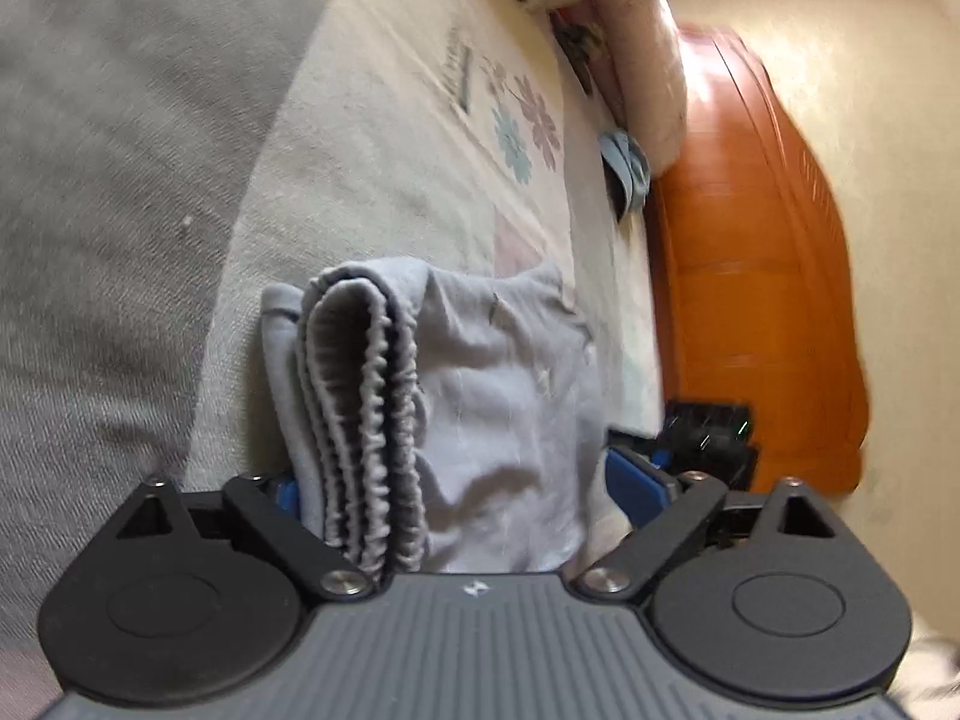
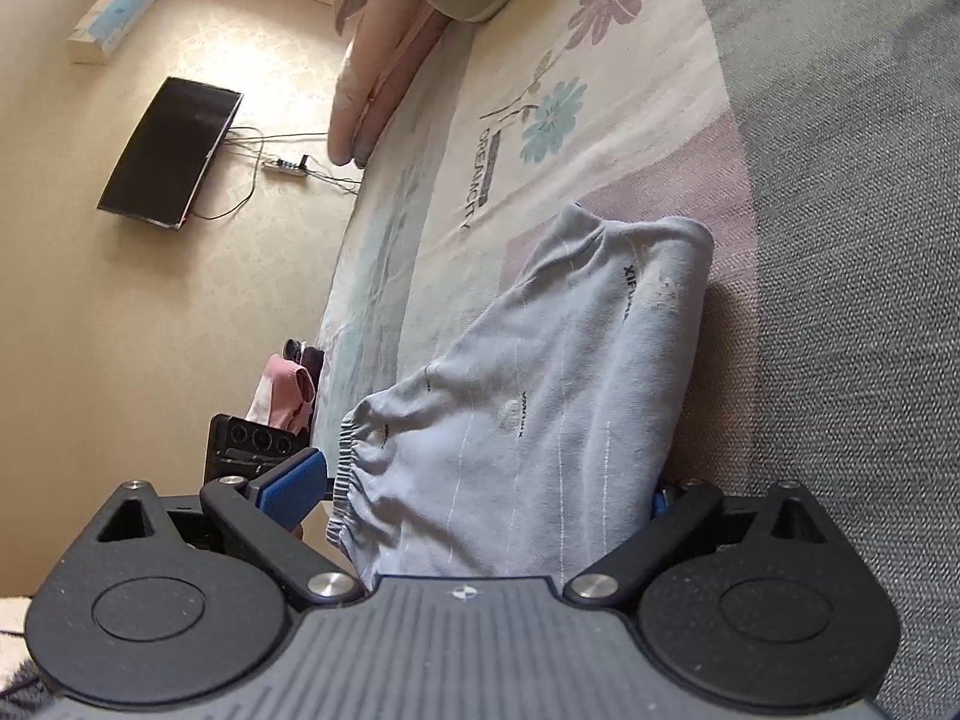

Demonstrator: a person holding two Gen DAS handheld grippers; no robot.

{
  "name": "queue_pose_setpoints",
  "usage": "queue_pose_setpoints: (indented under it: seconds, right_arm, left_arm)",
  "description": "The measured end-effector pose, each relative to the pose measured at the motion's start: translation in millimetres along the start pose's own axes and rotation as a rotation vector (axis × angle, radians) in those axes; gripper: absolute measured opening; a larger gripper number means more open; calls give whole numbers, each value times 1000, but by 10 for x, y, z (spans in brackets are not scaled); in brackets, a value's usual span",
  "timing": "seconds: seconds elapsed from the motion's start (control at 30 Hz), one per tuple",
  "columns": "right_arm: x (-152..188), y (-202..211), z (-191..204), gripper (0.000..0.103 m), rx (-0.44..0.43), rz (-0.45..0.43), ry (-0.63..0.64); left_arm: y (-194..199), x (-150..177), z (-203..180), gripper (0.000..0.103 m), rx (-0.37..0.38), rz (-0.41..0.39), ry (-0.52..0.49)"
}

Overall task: Fold clothes
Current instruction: 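Close both grippers on the folded grey trousers, then lift the folded trousers off the bed with both grippers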

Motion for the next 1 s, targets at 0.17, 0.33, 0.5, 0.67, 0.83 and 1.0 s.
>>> queue_pose_setpoints:
  seconds: [0.17,0.33,0.5,0.67,0.83,1.0]
  right_arm:
    - [16,20,-7,89,9,12,28]
    - [90,72,-30,69,49,-12,89]
    - [156,91,-25,11,192,-50,105]
    - [229,93,30,12,267,-93,105]
    - [265,103,121,14,279,-115,119]
    - [293,127,182,14,263,-137,116]
  left_arm:
    - [82,-2,131,53,-28,-14,15]
    - [127,11,317,25,-43,-28,76]
    - [108,12,293,25,-37,-27,56]
    - [82,-8,292,26,-38,-21,89]
    - [71,-23,156,22,-63,-27,59]
    - [80,-19,-13,21,-107,-47,6]
Point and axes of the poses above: each gripper's, at about its wrist camera, not at the fingertips, and y roughly against the way its jaws point, z to its left, x to its underside, the point moved 1 cm from there along -y, roughly the way its jaws point, and after that the axes turned 10 degrees about -z, right-handed, at the moved point
